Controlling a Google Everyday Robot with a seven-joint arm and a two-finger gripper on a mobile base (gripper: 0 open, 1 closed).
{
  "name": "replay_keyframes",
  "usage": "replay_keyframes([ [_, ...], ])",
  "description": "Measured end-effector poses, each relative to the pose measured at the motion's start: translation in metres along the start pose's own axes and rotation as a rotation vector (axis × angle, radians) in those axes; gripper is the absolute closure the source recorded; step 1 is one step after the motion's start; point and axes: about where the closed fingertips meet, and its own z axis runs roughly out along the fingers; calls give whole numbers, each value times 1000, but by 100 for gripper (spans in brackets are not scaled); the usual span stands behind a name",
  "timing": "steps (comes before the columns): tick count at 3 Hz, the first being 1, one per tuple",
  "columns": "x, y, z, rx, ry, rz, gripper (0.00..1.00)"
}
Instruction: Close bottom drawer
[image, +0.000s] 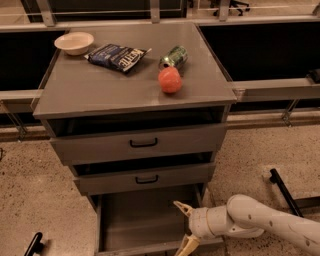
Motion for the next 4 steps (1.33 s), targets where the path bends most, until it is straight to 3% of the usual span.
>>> replay_keyframes([
  [1,11,-3,8,-12,20,21,0],
  [3,103,6,59,-124,-1,131,50],
  [4,131,19,67,-139,-20,165,73],
])
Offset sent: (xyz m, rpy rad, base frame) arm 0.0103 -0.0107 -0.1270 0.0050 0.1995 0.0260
